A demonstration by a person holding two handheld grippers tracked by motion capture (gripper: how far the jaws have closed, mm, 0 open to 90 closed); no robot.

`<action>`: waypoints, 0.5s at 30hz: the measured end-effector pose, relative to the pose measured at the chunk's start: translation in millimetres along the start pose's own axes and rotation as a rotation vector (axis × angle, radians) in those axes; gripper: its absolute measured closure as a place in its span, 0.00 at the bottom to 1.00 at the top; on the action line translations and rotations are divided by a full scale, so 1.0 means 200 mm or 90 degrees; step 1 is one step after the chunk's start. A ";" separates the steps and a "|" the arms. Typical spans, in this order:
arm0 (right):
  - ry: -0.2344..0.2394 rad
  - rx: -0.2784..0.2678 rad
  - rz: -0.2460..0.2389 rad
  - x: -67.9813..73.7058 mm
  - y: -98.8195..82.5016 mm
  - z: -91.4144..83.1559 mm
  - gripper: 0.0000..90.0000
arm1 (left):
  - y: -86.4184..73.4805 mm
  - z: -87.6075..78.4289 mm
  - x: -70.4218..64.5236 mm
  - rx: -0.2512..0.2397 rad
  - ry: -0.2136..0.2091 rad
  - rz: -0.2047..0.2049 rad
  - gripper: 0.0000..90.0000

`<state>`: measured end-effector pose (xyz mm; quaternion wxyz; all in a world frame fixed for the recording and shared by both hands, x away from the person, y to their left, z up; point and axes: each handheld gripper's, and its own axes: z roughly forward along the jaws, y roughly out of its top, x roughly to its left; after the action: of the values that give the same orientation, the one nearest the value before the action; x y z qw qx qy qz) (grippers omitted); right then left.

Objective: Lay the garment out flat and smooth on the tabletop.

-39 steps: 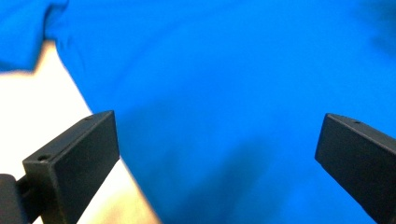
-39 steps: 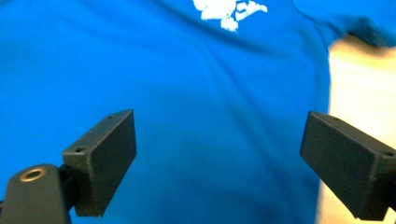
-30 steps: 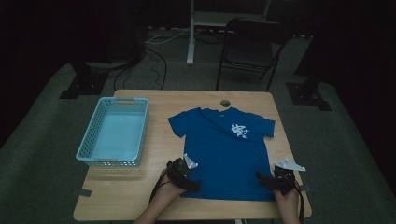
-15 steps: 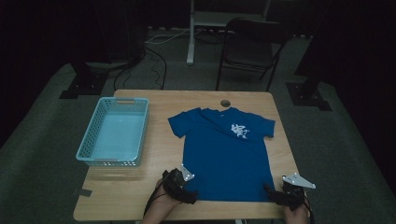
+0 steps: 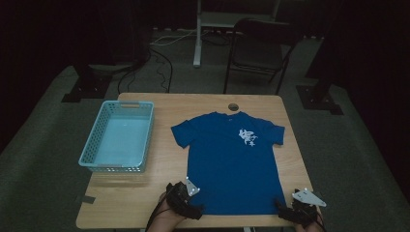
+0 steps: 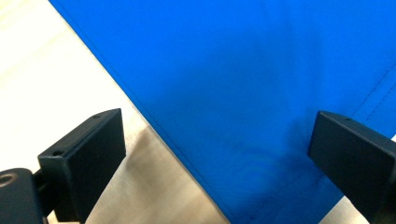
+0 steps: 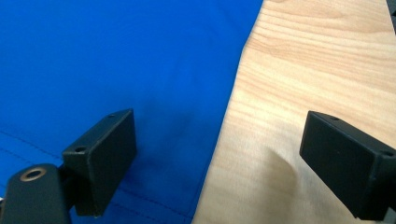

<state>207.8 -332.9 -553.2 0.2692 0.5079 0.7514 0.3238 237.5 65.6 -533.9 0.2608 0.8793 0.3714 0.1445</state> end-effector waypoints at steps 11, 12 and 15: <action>0.068 -0.086 0.075 -0.06 -0.04 -0.03 0.12 | -0.15 -0.14 0.07 -0.157 0.009 -0.057 0.04; 0.066 -0.087 0.082 -0.07 -0.04 -0.03 0.12 | -0.17 -0.15 0.08 -0.165 0.012 -0.058 0.04; 0.072 -0.103 0.099 -0.08 -0.05 -0.04 0.12 | -0.24 -0.19 0.11 -0.187 0.033 -0.075 0.02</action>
<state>202.1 -352.3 -554.5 0.2408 0.5223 0.6951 0.4314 207.5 122.6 -528.6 0.3847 0.8045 0.4039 0.2041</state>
